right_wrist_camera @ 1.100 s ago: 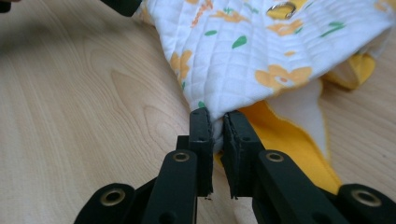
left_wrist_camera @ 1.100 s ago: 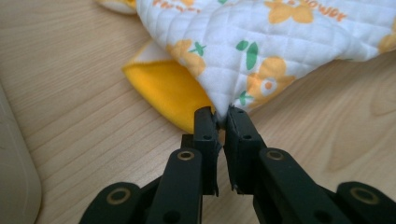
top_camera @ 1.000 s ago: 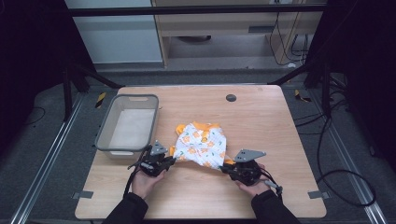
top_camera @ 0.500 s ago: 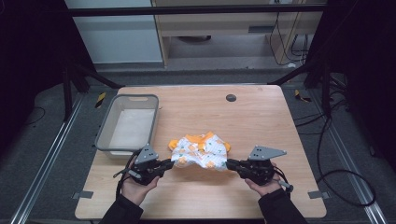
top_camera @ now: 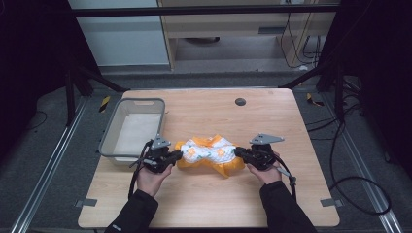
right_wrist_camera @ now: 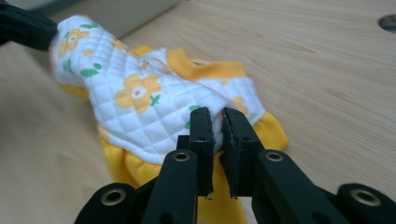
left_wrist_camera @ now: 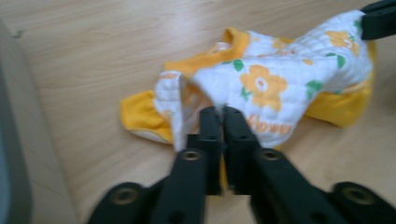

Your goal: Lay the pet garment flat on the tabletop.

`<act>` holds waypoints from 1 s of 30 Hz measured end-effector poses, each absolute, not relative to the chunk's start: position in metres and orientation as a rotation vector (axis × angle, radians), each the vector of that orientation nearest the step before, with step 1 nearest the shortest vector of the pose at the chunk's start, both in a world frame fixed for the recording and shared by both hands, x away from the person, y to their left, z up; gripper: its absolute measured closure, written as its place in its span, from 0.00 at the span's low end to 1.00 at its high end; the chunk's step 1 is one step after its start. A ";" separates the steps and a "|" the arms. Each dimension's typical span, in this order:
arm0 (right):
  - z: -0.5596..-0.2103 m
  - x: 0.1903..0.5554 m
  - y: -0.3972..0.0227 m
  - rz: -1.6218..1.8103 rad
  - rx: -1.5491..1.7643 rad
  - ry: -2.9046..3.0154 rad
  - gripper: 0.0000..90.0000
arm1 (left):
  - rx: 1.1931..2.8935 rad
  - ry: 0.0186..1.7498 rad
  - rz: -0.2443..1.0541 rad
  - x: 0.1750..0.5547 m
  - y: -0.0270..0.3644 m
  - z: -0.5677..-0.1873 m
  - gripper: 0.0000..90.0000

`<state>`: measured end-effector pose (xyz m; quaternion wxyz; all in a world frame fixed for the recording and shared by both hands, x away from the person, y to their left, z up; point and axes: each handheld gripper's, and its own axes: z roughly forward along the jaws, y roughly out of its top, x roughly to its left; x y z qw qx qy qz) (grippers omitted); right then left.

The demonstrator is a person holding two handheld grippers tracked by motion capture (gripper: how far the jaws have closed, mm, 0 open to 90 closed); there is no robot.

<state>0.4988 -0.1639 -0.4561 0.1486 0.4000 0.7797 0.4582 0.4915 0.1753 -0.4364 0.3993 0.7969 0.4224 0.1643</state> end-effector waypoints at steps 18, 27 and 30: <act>-0.456 0.498 -0.165 1.245 1.124 2.189 0.67 | 1.991 1.056 0.485 0.483 0.189 -0.440 0.63; -0.447 0.465 -0.190 1.279 1.091 2.175 0.55 | 2.044 0.963 0.511 0.448 0.199 -0.439 0.51; -0.456 0.458 -0.194 1.255 1.096 2.198 0.53 | 2.066 0.974 0.507 0.445 0.199 -0.451 0.48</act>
